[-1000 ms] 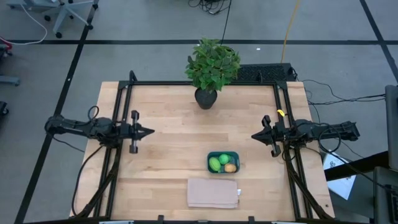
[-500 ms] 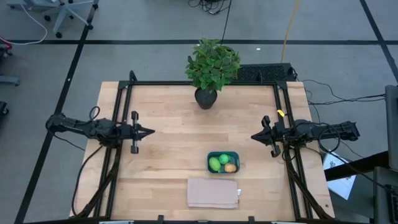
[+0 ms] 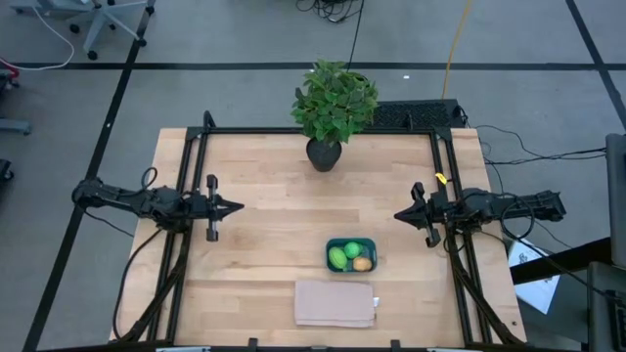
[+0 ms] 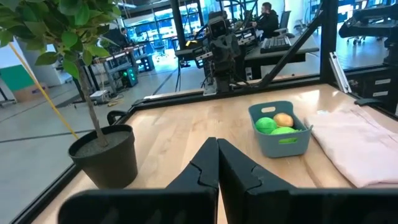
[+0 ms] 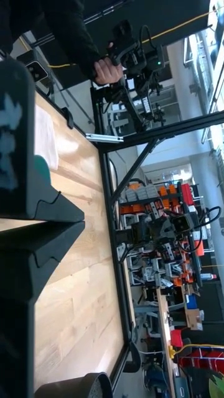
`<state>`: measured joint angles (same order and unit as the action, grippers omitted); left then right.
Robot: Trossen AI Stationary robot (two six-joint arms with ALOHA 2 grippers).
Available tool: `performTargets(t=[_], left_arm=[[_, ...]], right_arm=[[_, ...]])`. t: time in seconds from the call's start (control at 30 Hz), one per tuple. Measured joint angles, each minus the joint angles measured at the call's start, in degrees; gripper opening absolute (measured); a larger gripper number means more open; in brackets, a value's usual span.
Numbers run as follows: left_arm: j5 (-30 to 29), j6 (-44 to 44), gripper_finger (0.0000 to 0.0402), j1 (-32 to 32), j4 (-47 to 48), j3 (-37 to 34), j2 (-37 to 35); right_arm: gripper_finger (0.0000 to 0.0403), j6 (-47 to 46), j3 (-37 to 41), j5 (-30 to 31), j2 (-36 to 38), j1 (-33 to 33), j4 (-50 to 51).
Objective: Pick and placing Produce into tupperware
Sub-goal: Return to Home Position
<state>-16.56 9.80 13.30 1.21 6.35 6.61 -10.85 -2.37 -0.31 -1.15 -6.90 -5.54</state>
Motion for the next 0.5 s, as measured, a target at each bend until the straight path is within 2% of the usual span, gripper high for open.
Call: performTargets(t=[0.5], left_arm=[[3.02,-2.45,0.0018,-0.02,-0.33,0.0,0.0]], right_arm=[[0.0,-0.17,0.0,0.01,0.02,0.0,-0.22]])
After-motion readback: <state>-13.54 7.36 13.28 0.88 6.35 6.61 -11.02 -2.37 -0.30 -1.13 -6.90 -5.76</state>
